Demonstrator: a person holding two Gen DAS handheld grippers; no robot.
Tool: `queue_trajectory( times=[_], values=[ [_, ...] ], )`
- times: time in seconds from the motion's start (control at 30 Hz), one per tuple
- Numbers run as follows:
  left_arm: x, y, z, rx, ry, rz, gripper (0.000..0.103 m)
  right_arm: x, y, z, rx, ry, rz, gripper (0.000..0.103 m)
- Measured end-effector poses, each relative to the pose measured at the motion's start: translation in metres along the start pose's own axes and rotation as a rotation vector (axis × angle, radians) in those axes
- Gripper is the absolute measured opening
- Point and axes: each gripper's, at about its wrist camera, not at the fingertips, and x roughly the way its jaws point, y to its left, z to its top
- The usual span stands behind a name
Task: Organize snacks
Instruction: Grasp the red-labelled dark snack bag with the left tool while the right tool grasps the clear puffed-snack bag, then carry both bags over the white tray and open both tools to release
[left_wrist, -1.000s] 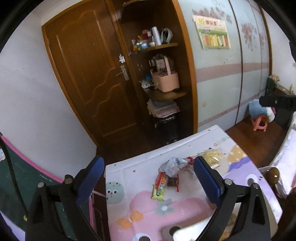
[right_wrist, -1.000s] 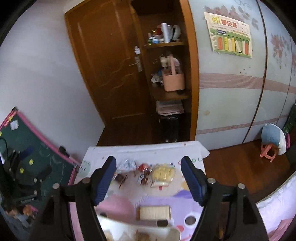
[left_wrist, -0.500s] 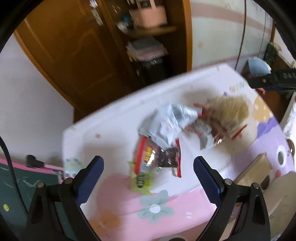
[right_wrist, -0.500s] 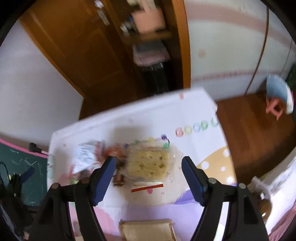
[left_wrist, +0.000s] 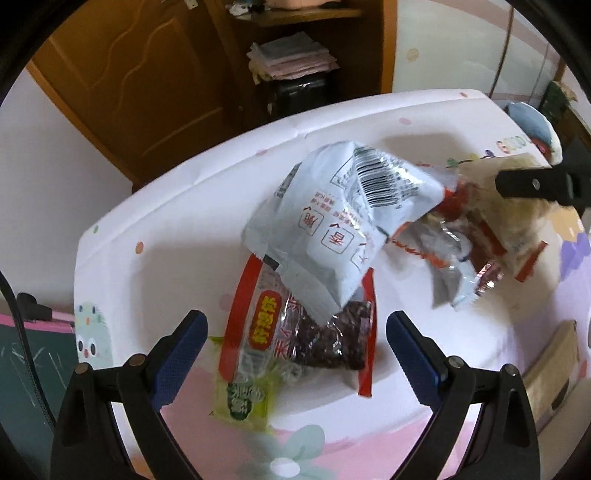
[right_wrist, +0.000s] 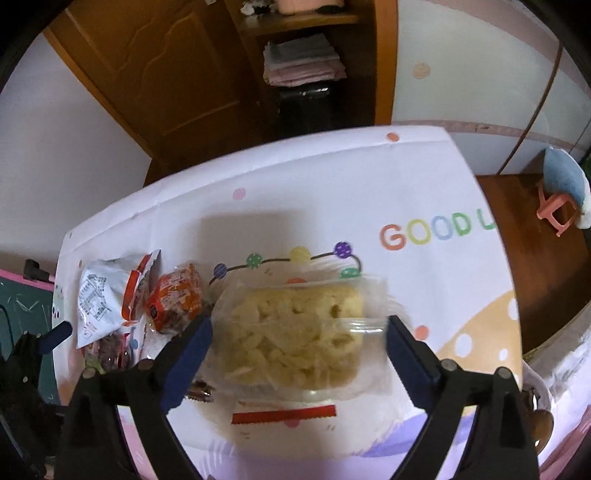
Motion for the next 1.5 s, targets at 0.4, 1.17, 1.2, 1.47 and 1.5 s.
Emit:
queue_trajectory(
  times=[0.4, 1.17, 1.2, 1.47, 1.5],
  values=[
    [0.005, -0.007, -0.016, 0.012, -0.027, 0.024, 0.053, -0.006, 0.001, -0.014, -0.034, -0.017, -0.013, 0.077],
    [-0.217, 0.02, -0.083, -0.056, -0.272, -0.121, 0.045, -0.211, 0.028, -0.112, -0.156, -0.257, 0.198, 0.077],
    [-0.23, 0.02, -0.087, -0.056, -0.289, -0.12, 0.045, -0.22, 0.03, -0.118, -0.166, -0.269, 0.206, 0.077],
    [-0.321, -0.006, -0.131, -0.063, -0.387, -0.105, 0.045, -0.297, 0.048, -0.174, -0.242, -0.377, 0.242, 0.077],
    [-0.327, -0.008, -0.135, -0.063, -0.396, -0.105, 0.045, -0.305, 0.051, -0.18, -0.249, -0.393, 0.238, 0.077]
  ],
)
